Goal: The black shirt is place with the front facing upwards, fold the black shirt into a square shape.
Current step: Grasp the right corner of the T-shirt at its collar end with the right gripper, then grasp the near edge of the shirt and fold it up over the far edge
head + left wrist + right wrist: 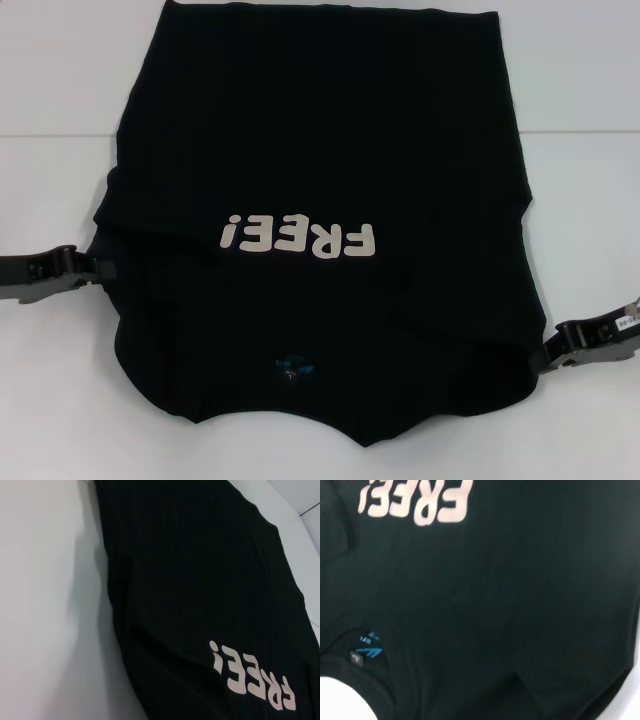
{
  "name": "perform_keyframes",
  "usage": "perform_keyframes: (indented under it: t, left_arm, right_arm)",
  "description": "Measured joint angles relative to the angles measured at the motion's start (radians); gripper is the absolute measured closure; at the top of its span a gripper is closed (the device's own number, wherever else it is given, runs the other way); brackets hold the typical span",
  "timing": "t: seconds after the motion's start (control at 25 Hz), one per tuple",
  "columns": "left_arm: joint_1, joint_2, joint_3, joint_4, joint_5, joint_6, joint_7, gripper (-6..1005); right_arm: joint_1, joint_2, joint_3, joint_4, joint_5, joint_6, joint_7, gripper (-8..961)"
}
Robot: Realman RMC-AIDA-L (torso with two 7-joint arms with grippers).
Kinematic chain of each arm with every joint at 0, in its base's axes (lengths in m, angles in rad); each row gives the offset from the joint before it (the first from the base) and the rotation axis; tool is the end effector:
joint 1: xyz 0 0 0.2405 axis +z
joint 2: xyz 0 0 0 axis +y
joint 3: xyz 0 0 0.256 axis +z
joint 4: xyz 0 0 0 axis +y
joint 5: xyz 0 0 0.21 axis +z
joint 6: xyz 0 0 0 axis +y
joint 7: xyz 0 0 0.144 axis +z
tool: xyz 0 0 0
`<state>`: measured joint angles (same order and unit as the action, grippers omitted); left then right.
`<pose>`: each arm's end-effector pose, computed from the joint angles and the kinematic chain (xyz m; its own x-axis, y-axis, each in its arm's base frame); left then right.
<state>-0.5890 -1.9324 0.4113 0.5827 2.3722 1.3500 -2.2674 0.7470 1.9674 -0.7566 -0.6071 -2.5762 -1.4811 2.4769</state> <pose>-0.3402 0.3584 0.0641 0.1076 0.8482 0.5187 0.9942 -0.0946 -0.0515 0.2838 0.3649 0.0141 0.2473 -0.9678 -0.0462 -0.9533 -0.2345 -0.1905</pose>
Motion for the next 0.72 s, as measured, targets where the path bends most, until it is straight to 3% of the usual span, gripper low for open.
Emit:
perform_keyframes:
  t: [0.24, 0.72]
  left_arm:
    - [-0.005, -0.004, 0.001, -0.001, -0.001, 0.000, 0.003, 962]
    - [-0.011, -0.005, 0.005, -0.003, -0.010, 0.000, 0.003, 963]
  right_arm:
    - [0.001, -0.024, 0.038, 0.000, 0.011, -0.020, -0.006, 942]
    - [-0.007, -0.051, 0.066, -0.002, 0.059, -0.070, -0.011, 944]
